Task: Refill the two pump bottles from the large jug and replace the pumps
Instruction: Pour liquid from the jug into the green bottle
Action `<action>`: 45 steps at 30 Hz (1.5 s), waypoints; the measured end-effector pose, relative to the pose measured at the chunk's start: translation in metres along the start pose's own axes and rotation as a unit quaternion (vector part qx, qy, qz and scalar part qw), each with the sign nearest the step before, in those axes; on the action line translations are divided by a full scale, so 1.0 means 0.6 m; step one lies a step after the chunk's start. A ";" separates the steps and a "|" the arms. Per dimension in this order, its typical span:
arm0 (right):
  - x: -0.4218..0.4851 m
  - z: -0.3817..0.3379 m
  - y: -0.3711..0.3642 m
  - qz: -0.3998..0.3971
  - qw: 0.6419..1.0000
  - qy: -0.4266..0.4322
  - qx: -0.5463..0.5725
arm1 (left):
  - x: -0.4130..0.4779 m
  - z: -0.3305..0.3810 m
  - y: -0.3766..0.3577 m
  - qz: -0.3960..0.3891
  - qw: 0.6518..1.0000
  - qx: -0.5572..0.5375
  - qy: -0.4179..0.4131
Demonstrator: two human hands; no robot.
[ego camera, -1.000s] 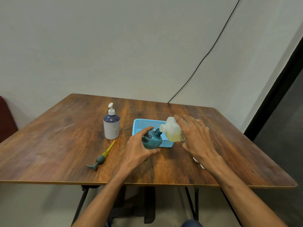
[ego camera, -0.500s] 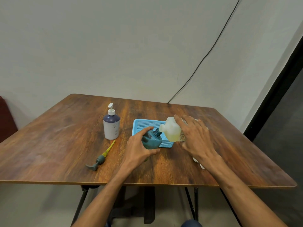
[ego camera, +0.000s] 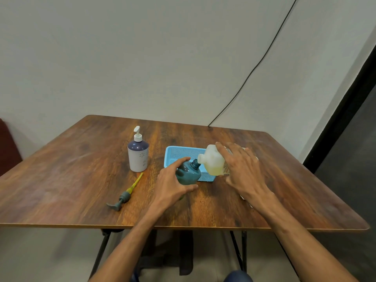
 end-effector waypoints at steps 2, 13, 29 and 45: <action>0.000 0.001 -0.002 0.005 1.000 0.001 -0.002 | 0.000 0.001 0.000 0.002 1.000 -0.001 -0.002; 0.003 0.004 -0.002 -0.001 1.000 0.002 -0.015 | -0.002 0.008 -0.001 0.002 1.000 -0.011 0.007; 0.003 0.003 -0.004 0.010 1.000 0.005 -0.018 | -0.002 0.012 0.001 0.001 1.000 -0.016 0.009; 0.003 0.002 0.000 0.009 1.000 0.003 -0.019 | -0.001 0.009 -0.002 0.001 1.000 -0.009 0.013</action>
Point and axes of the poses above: each hand's wrist, its own x-axis towards the middle knuckle, its own y-axis out of the back of the hand, z = x × y, the point moved 2 cm from there along x, towards the middle knuckle, and after that the axes turned 11 degrees about -x, right-handed, at the moved point
